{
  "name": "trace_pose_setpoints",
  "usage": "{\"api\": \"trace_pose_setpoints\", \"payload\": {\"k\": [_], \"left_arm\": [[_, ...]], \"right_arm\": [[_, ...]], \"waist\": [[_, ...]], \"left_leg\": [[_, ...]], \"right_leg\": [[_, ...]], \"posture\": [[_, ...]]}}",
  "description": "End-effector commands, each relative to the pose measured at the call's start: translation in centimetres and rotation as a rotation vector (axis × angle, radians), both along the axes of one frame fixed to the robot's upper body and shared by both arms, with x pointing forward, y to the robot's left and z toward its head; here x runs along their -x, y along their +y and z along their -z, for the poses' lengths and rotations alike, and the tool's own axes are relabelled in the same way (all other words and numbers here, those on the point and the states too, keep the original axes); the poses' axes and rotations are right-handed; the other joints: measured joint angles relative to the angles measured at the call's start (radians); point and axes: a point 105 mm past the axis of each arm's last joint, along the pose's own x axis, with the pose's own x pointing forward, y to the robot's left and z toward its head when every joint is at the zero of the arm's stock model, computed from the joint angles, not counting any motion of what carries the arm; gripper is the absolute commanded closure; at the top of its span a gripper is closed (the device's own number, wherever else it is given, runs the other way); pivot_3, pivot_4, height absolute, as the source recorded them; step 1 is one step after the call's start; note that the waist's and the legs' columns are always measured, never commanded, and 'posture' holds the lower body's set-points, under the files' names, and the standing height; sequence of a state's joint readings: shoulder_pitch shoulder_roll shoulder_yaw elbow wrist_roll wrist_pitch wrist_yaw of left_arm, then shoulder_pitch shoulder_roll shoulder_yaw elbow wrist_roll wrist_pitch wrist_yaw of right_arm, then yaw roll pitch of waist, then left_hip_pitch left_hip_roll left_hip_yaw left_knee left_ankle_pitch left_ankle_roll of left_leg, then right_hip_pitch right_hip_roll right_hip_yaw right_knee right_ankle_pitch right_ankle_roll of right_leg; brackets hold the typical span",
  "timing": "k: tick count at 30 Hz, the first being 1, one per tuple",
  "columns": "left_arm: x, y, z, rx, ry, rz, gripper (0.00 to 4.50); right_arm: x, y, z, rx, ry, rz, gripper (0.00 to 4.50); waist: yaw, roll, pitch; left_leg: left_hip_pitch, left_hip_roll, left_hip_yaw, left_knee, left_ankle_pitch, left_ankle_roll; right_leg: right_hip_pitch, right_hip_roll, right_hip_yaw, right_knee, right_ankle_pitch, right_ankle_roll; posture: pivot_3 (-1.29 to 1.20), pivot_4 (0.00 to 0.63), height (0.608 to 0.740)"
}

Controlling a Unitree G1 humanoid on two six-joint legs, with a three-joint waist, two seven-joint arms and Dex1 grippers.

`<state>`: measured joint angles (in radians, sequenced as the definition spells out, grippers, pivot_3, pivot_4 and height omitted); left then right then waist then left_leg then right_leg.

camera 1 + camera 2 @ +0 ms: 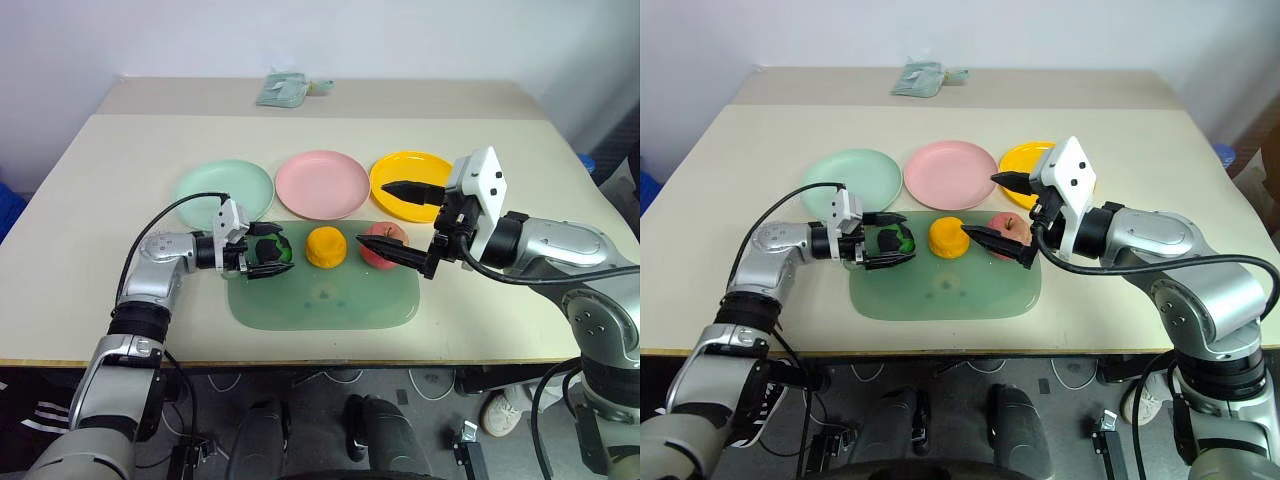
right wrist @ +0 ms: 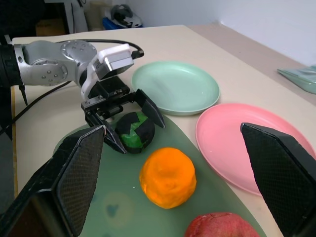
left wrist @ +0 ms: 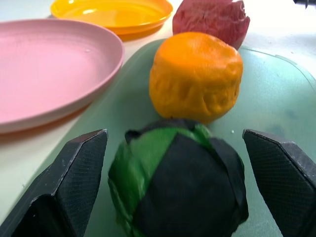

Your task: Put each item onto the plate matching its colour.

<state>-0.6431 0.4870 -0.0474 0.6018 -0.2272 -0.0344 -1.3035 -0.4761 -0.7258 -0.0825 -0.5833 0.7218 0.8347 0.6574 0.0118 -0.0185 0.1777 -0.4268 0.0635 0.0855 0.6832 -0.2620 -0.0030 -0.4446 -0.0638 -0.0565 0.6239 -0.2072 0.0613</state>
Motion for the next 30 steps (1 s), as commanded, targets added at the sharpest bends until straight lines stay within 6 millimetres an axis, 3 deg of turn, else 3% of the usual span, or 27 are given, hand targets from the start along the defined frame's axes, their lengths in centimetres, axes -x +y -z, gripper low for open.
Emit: {"api": "trace_pose_setpoints", "payload": {"k": [1,3,6,7,13,17,22,27,30], "left_arm": [[0.0,-0.1,-0.1,0.012,-0.01,0.003,0.0],[0.1,0.0,0.1,0.008,-0.009,0.0,0.0],[0.0,0.1,0.2,0.03,0.016,-0.005,0.86],[-0.1,-0.2,0.1,0.032,0.009,-0.008,1.33],[-0.2,-0.4,-0.4,0.012,-0.061,0.008,1.33],[-0.7,-0.1,-2.0,0.097,-0.075,-0.032,1.33],[-3.2,1.4,-6.1,0.255,-0.177,-0.218,1.33],[-5.2,3.5,-7.7,0.32,-0.218,-0.396,1.33],[-6.1,5.0,-8.0,0.326,-0.26,-0.509,1.33]], "right_arm": [[0.3,-0.1,-1.0,-0.002,-0.047,-0.004,0.03],[0.3,-0.1,-1.0,-0.002,-0.048,-0.004,0.03],[0.3,-0.1,-1.1,-0.001,-0.05,-0.004,0.0],[0.3,-0.1,-1.1,0.0,-0.049,-0.004,0.0],[0.3,-0.1,-1.2,-0.005,-0.05,-0.004,0.0],[0.2,-0.1,-1.3,-0.004,-0.053,-0.004,0.0],[-0.8,-0.4,-2.5,-0.045,-0.11,0.045,0.0],[-1.9,-0.4,-2.6,-0.064,-0.137,0.094,0.0],[-3.6,0.0,-2.5,-0.103,-0.156,0.183,0.0]], "waist": [[0.0,0.0,0.0],[0.001,0.0,0.0],[0.0,0.0,0.0],[0.0,0.0,0.0],[0.0,0.0,0.0],[0.0,0.0,0.0],[0.001,0.0,0.0],[0.0,0.0,0.0],[-0.005,0.0,0.0]], "left_leg": [[0.0,0.0,0.0,0.0,0.0,0.0],[0.0,0.0,0.0,0.0,0.0,0.0],[0.0,0.0,0.0,0.0,0.0,0.0],[0.0,0.0,0.0,0.0,0.0,0.0],[0.0,0.0,0.0,0.0,0.0,0.0],[0.0,0.0,0.0,0.0,0.0,0.0],[0.0,0.0,0.0,0.0,0.0,0.0],[0.0,0.0,0.0,0.0,0.0,0.0],[0.0,0.0,0.0,0.0,0.0,0.0]], "right_leg": [[0.0,0.0,0.0,0.0,0.0,0.0],[0.0,0.0,0.0,0.0,0.0,0.0],[0.0,0.0,0.0,0.0,0.0,0.0],[0.0,0.0,0.0,0.0,0.0,0.0],[0.0,0.0,0.0,0.0,0.0,0.0],[0.0,0.0,0.0,0.0,0.0,0.0],[0.0,0.0,0.0,0.0,0.0,0.0],[0.0,0.0,0.0,0.0,0.002,0.003],[0.0,0.001,0.0,0.0,0.002,0.004]], "posture": [[0.0,0.15,0.74],[0.0,0.15,0.74],[0.0,0.15,0.74],[0.0,0.15,0.74],[0.0,0.15,0.74],[0.0,0.15,0.74],[0.0,0.15,0.74],[0.0,0.15,0.74],[0.0,0.15,0.74]]}}
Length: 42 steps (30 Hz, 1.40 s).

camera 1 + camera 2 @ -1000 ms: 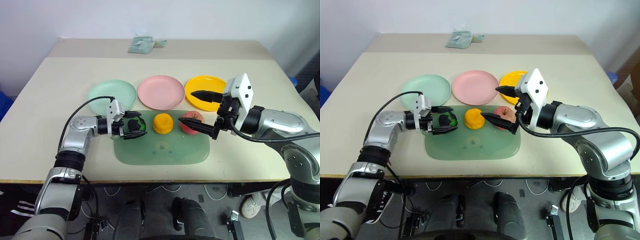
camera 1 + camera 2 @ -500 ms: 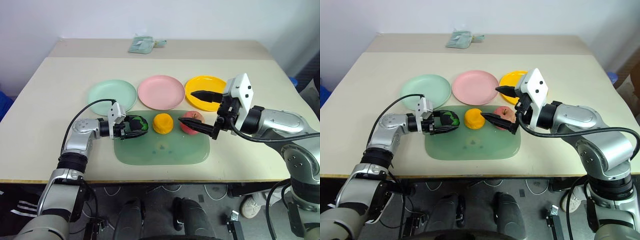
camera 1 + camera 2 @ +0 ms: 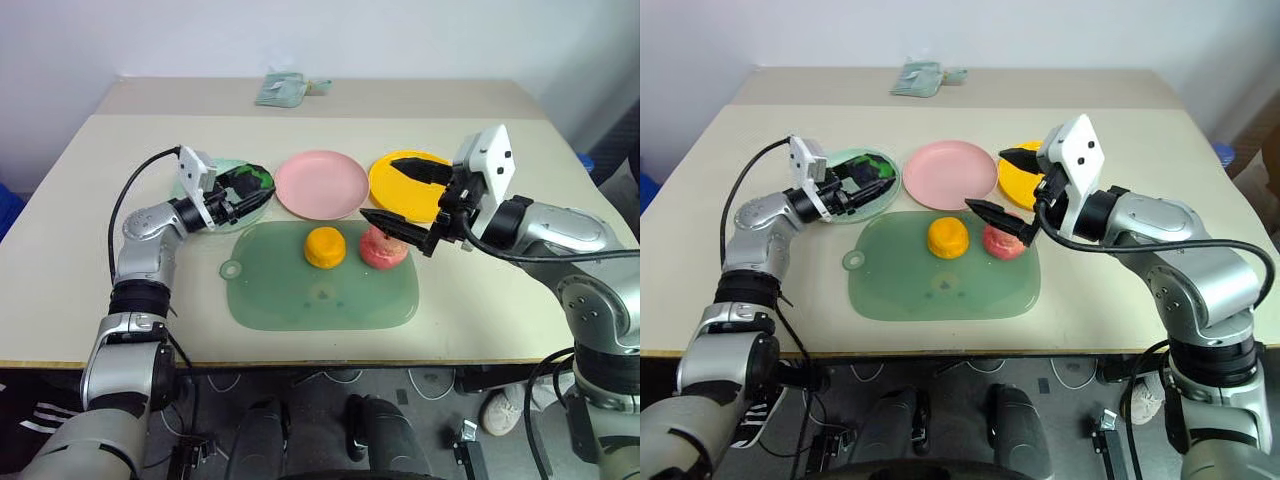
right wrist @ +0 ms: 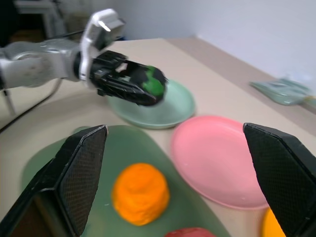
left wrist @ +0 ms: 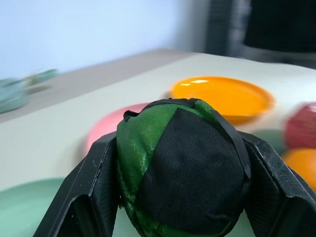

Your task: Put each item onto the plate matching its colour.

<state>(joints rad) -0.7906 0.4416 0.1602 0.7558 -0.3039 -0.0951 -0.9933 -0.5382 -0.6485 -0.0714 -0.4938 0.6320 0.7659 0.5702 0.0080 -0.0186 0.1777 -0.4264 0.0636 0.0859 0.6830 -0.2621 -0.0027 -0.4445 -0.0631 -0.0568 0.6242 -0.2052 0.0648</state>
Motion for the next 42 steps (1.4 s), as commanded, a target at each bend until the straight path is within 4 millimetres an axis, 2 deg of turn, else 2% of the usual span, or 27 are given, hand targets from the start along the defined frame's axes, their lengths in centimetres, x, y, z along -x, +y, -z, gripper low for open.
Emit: {"api": "trace_pose_setpoints", "payload": {"k": [1,4,9,14,21,24,25,28,32,34,36,39,42], "left_arm": [[-1.2,1.7,-1.4,0.013,-0.064,-0.137,1.33],[-1.8,2.7,-0.8,-0.003,-0.055,-0.221,1.33],[-2.6,4.2,-0.1,-0.015,-0.034,-0.334,1.33],[-2.9,5.3,0.1,-0.008,-0.029,-0.396,1.33],[-2.9,5.2,1.1,-0.005,-0.003,-0.405,1.33],[-3.0,5.5,1.2,-0.026,-0.016,-0.437,0.51],[-2.9,5.4,1.0,-0.027,-0.028,-0.436,0.02],[-2.9,5.0,-0.2,0.008,-0.073,-0.403,0.02],[-2.2,4.0,-2.4,0.074,-0.103,-0.242,0.02],[-1.3,3.2,-3.7,0.083,-0.127,-0.114,0.02],[-0.3,2.3,-4.0,0.067,-0.121,0.005,0.02],[2.4,0.8,-3.6,0.08,-0.034,0.257,0.02],[5.6,0.1,-3.4,0.054,0.018,0.452,0.02]], "right_arm": [[-1.2,0.9,-0.8,-0.025,-0.067,0.064,0.0],[-0.9,2.5,-0.1,-0.031,-0.047,0.026,0.0],[-0.9,3.8,0.9,-0.017,-0.011,-0.005,0.0],[-1.0,4.6,1.4,-0.017,-0.005,-0.016,0.0],[-1.0,4.8,1.5,-0.02,-0.007,-0.017,0.0],[-1.1,4.4,1.4,-0.015,-0.011,-0.008,0.0],[-1.1,4.4,1.4,-0.015,-0.011,-0.007,0.0],[-1.1,4.4,1.4,-0.014,-0.013,-0.008,0.0],[-0.9,4.5,1.6,-0.007,-0.004,-0.02,0.0],[-0.8,4.5,1.9,0.002,0.004,-0.028,0.0],[-0.7,4.4,2.1,0.009,0.014,-0.035,0.0],[-0.7,4.1,2.4,0.031,0.019,-0.037,0.0],[-0.7,4.4,2.6,0.062,0.024,-0.054,0.0]], "waist": [[-0.001,0.0,0.0],[0.002,0.0,0.0],[0.005,0.0,0.0],[0.002,0.0,0.0],[0.003,0.0,0.0],[0.002,0.0,0.0],[0.002,0.0,0.0],[0.003,0.0,0.0],[0.003,0.0,0.0],[0.003,0.0,0.0],[0.001,0.0,0.0],[-0.002,0.0,0.0],[-0.015,0.0,0.0]], "left_leg": [[0.0,0.0,0.0,0.0,0.0,0.0],[0.0,0.0,0.0,0.0,0.0,0.0],[-0.001,0.0,0.0,0.0,0.0,0.0],[0.0,0.0,0.0,0.0,0.0,0.0],[0.0,0.0,0.001,0.0,0.0,0.0],[0.0,0.0,0.001,0.0,0.0,0.0],[0.0,0.0,0.001,0.0,0.0,0.0],[0.0,0.0,0.001,0.0,0.0,0.0],[-0.001,0.0,0.001,0.0,0.0,0.0],[-0.001,0.0,0.001,0.0,0.0,0.0],[-0.001,0.0,0.001,0.0,0.0,0.0],[0.0,0.0,0.001,0.0,0.0,0.0],[0.0,0.0,0.0,0.0,0.0,0.0]], "right_leg": [[0.0,0.0,0.0,0.001,0.0,0.0],[0.0,0.0,0.0,0.001,0.0,0.0],[0.0,-0.001,0.0,0.001,0.0,0.0],[0.0,-0.001,0.0,0.001,0.0,0.0],[0.0,-0.001,0.0,0.001,0.0,0.0],[0.0,-0.001,0.0,0.001,0.0,0.0],[0.0,-0.001,0.0,0.001,0.0,0.0],[0.0,-0.001,0.0,0.001,0.0,0.0],[0.0,-0.001,0.0,0.001,0.0,0.0],[0.0,-0.001,0.0,0.001,0.0,0.0],[0.0,-0.001,0.0,0.001,0.0,0.0],[0.0,-0.001,0.0,0.001,0.0,0.0],[0.0,-0.001,0.0,0.002,0.0,0.0]], "posture": [[0.0,0.15,0.74],[0.0,0.15,0.74],[0.0,0.15,0.74],[0.0,0.15,0.74],[0.0,0.15,0.74],[0.0,0.15,0.74],[0.0,0.15,0.74],[0.0,0.15,0.74],[0.0,0.15,0.74],[0.0,0.15,0.74],[0.0,0.15,0.74],[0.0,0.15,0.74],[0.0,0.15,0.74]]}}
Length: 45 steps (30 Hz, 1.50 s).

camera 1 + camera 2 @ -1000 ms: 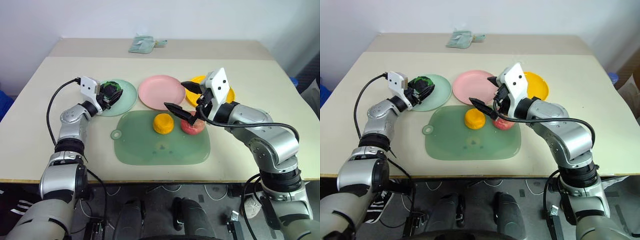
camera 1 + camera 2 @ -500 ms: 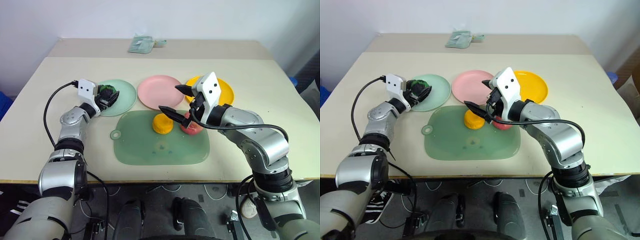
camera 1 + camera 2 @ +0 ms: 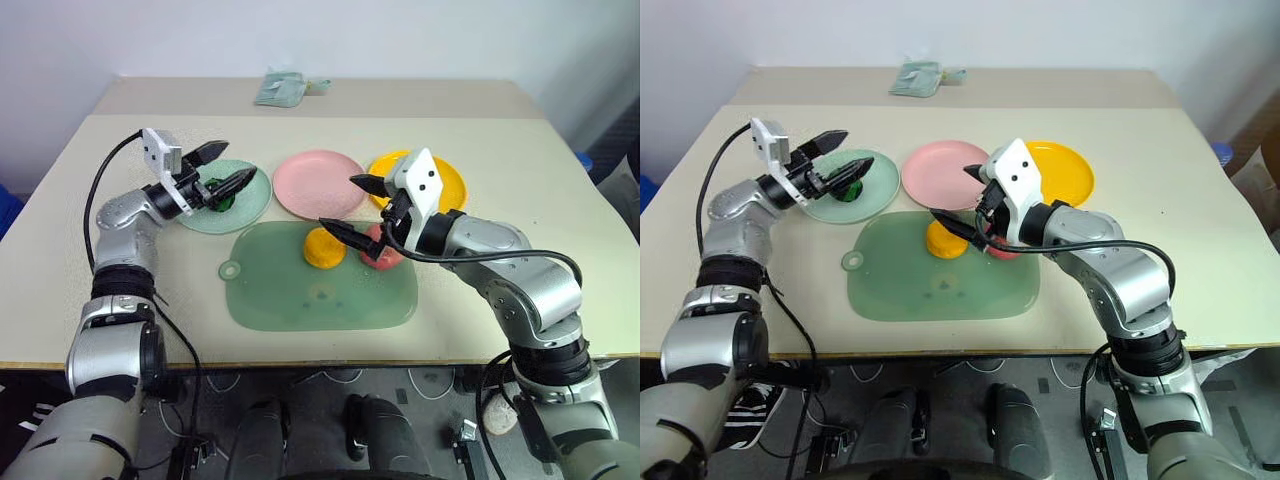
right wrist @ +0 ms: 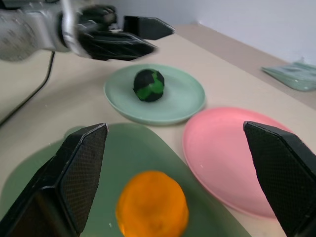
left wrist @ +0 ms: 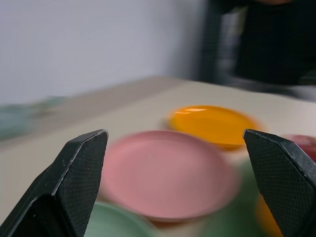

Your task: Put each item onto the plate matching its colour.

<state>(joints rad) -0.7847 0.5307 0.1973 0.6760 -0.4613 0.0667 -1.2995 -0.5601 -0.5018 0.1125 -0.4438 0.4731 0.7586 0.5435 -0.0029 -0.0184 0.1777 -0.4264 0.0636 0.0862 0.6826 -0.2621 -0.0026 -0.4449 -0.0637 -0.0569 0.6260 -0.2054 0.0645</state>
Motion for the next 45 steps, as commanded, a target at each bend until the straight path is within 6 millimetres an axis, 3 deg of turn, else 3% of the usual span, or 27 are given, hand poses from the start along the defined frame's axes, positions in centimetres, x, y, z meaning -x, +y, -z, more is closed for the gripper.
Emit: {"api": "trace_pose_setpoints", "payload": {"k": [1,7,11,23,29,43,44,45], "left_arm": [[3.5,-0.8,-0.8,-0.043,0.011,0.223,0.02],[5.8,-0.1,0.5,-0.175,0.104,0.308,0.02],[6.6,0.7,1.5,-0.211,0.15,0.304,0.02],[7.1,1.9,1.5,-0.245,0.059,0.192,0.02],[7.3,2.2,1.7,-0.252,0.06,0.17,0.02],[7.1,1.7,1.8,-0.247,0.042,0.174,0.02],[7.0,1.7,1.8,-0.247,0.04,0.175,0.0],[7.0,1.7,1.8,-0.248,0.039,0.175,0.0]], "right_arm": [[0.3,0.5,-0.5,0.04,-0.038,-0.027,0.0],[0.1,1.9,1.6,0.125,0.052,-0.085,0.0],[-1.3,2.6,2.2,0.184,0.068,-0.088,0.0],[-2.7,3.9,4.9,0.325,0.104,-0.109,0.0],[-3.3,4.2,4.7,0.308,0.123,-0.092,0.0],[-3.9,4.0,7.0,0.409,0.157,-0.058,0.0],[-3.9,3.9,7.1,0.41,0.16,-0.059,0.52],[-3.9,3.9,7.1,0.412,0.161,-0.06,0.76]], "waist": [[-0.01,0.0,0.0],[-0.012,0.0,0.0],[-0.011,0.0,0.0],[-0.011,0.0,0.0],[-0.011,0.001,0.0],[-0.011,0.001,0.0],[-0.011,0.001,0.0],[-0.011,0.001,0.0]], "left_leg": [[0.0,0.0,0.0,0.0,0.0,0.0],[0.001,0.001,-0.001,0.0,0.0,0.0],[0.001,0.001,0.0,0.0,0.0,0.0],[0.0,0.001,0.0,0.0,0.0,0.0],[-0.001,0.001,0.0,0.0,0.0,0.0],[-0.001,0.001,0.0,0.0,0.0,0.0],[-0.001,0.001,0.001,0.0,0.0,0.0],[-0.001,0.001,0.001,0.0,0.0,0.0]], "right_leg": [[0.0,0.0,0.0,0.001,0.0,0.0],[-0.001,0.001,0.0,0.003,-0.003,-0.005],[-0.001,0.0,0.0,0.002,-0.003,-0.005],[-0.003,0.0,0.0,0.003,-0.003,-0.005],[-0.003,0.0,0.0,0.003,-0.003,-0.005],[-0.003,0.0,0.0,0.003,-0.003,-0.005],[-0.003,0.0,0.0,0.003,-0.003,-0.005],[-0.003,0.0,0.0,0.003,-0.003,-0.005]], "posture": [[0.0,0.15,0.74],[0.0,0.15,0.74],[0.0,0.15,0.74],[0.0,0.15,0.74],[0.0,0.15,0.74],[0.0,0.15,0.74],[0.0,0.15,0.74],[0.0,0.15,0.74]]}}
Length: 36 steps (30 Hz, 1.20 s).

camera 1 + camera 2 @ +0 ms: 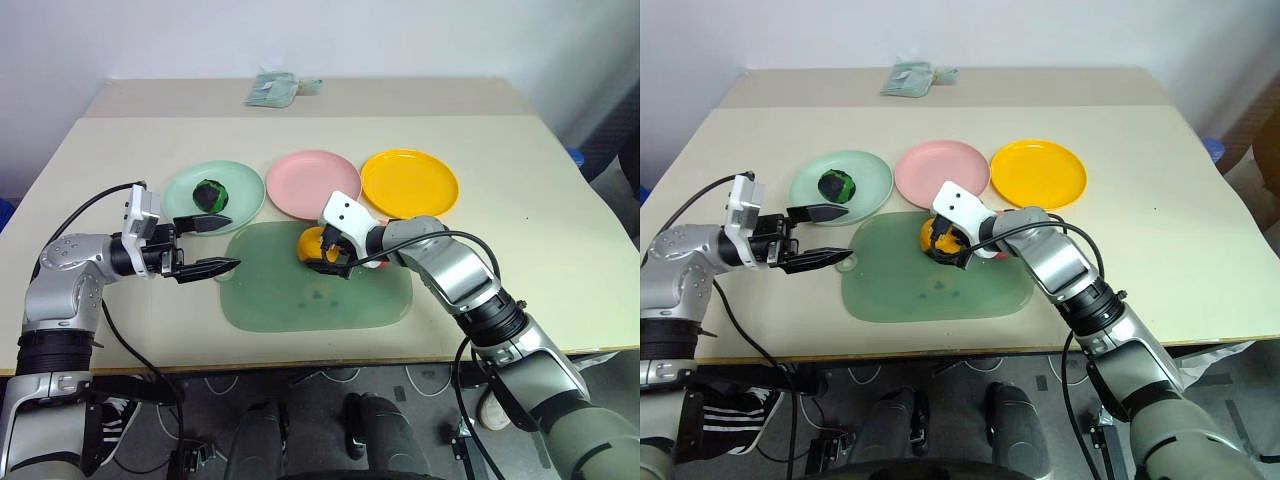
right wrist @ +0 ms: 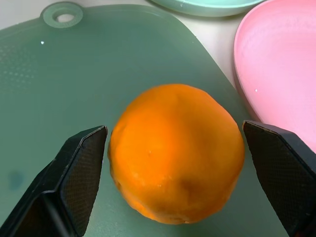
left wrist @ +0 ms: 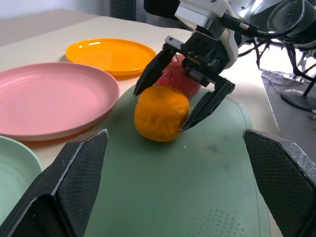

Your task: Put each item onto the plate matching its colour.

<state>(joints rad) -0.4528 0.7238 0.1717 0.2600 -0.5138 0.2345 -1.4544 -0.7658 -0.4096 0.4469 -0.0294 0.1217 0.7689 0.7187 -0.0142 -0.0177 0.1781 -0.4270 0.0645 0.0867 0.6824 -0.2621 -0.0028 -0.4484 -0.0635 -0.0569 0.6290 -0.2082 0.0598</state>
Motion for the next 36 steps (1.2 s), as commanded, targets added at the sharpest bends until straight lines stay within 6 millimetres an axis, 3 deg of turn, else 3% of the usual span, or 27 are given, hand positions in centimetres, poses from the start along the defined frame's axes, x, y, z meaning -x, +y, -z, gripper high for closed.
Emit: {"api": "trace_pose_setpoints", "payload": {"k": [1,2,3,6,9,11,14,16,19,21,27,34,35,36], "left_arm": [[0.0,-0.4,-1.2,0.003,-0.062,0.016,0.0],[0.0,-0.4,-1.2,0.005,-0.062,0.016,0.0],[0.0,-0.3,-1.2,0.007,-0.061,0.016,0.0],[-0.3,-0.3,-1.3,0.014,-0.075,-0.004,0.0],[-1.0,-0.3,-2.0,0.069,-0.088,-0.044,0.0],[-1.3,-0.5,-2.5,0.102,-0.098,-0.051,0.0],[-2.1,-1.4,-2.6,0.129,-0.091,-0.08,0.0],[-2.5,-1.8,-2.7,0.137,-0.101,-0.095,0.0],[-3.8,-2.9,-3.0,0.154,-0.16,-0.164,0.0],[-4.2,-3.5,-2.8,0.169,-0.129,-0.177,0.0],[-4.0,-4.6,-2.8,0.187,-0.129,-0.155,0.0],[-4.1,-4.5,-2.7,0.174,-0.121,-0.166,0.0],[-4.1,-4.5,-2.7,0.17,-0.127,-0.166,0.0],[-4.0,-4.5,-2.7,0.171,-0.129,-0.162,0.0]], "right_arm": [[0.0,0.2,-0.7,0.001,-0.024,-0.015,1.22],[0.1,0.3,-0.8,-0.007,-0.026,-0.021,1.57],[0.3,0.5,-1.1,-0.023,-0.024,-0.033,1.63],[0.3,1.1,-3.4,-0.152,-0.021,-0.026,1.63],[-0.4,1.0,-7.0,-0.341,-0.05,0.012,1.63],[-2.2,-0.4,-9.3,-0.441,-0.114,0.114,1.63],[-6.4,-5.5,-11.6,-0.476,-0.267,0.389,1.63],[-7.8,-7.8,-11.7,-0.431,-0.333,0.495,1.63],[-10.0,-12.1,-10.5,-0.354,-0.372,0.671,1.63],[-10.7,-13.7,-9.3,-0.296,-0.379,0.72,1.63],[-11.3,-14.2,-7.0,-0.284,-0.326,0.726,1.63],[-11.0,-13.2,-6.0,-0.355,-0.23,0.666,1.63],[-10.9,-13.0,-5.9,-0.375,-0.2,0.649,0.58],[-10.8,-12.9,-5.9,-0.359,-0.209,0.641,0.16]], "waist": [[0.001,0.0,0.0],[0.001,0.0,0.0],[0.001,0.0,0.0],[0.0,0.0,0.0],[0.001,0.0,0.0],[0.001,0.0,0.0],[0.006,0.0,0.0],[0.009,0.0,0.0],[0.003,0.0,0.0],[0.0,0.0,0.0],[-0.026,0.003,0.002],[-0.029,0.003,0.002],[-0.028,0.003,0.002],[-0.028,0.003,0.002]], "left_leg": [[0.0,0.0,0.0,0.0,0.0,0.0],[0.0,0.0,0.0,0.0,0.0,0.0],[0.0,0.0,0.0,0.0,0.0,0.0],[0.0,0.0,0.0,0.0,0.0,0.0],[0.0,0.0,0.0,0.0,0.0,0.0],[0.0,0.0,0.0,0.0,0.0,0.0],[0.0,0.0,0.0,0.0,0.0,0.0],[0.0,-0.001,0.0,0.0,0.0,-0.001],[0.0,-0.002,0.001,-0.001,0.0,-0.001],[0.0,-0.002,0.001,-0.001,0.0,-0.001],[0.0,0.0,0.002,-0.004,0.0,0.0],[0.0,0.0,0.003,-0.004,0.0,0.0],[0.0,0.0,0.003,-0.004,0.0,0.0],[0.0,0.0,0.003,-0.004,0.0,0.0]], "right_leg": [[0.0,0.0,0.0,0.0,0.0,0.0],[0.0,0.0,0.0,0.0,0.0,0.0],[0.0,0.0,0.0,0.0,0.0,0.0],[0.0,0.0,0.0,0.0,0.0,0.0],[0.0,0.0,0.0,0.0,0.001,0.001],[0.0,0.0,0.0,0.0,0.002,0.002],[0.0,0.0,0.0,0.0,0.002,0.003],[0.001,-0.001,0.0,-0.001,0.002,0.003],[0.001,-0.002,0.0,-0.002,0.001,0.002],[0.001,-0.001,0.0,-0.002,0.002,0.003],[-0.002,0.002,0.003,0.001,0.002,0.003],[-0.002,0.001,0.003,0.001,0.002,0.003],[-0.003,0.001,0.003,0.001,0.002,0.003],[-0.002,0.001,0.003,0.001,0.002,0.003]], "posture": [[0.0,0.15,0.74],[0.0,0.15,0.74],[0.0,0.15,0.74],[0.0,0.15,0.74],[0.0,0.15,0.74],[0.0,0.15,0.74],[0.0,0.15,0.74],[0.0,0.15,0.74],[0.0,0.15,0.74],[0.0,0.15,0.74],[0.0,0.15,0.74],[0.0,0.15,0.74],[0.0,0.15,0.74],[0.0,0.15,0.74]]}}
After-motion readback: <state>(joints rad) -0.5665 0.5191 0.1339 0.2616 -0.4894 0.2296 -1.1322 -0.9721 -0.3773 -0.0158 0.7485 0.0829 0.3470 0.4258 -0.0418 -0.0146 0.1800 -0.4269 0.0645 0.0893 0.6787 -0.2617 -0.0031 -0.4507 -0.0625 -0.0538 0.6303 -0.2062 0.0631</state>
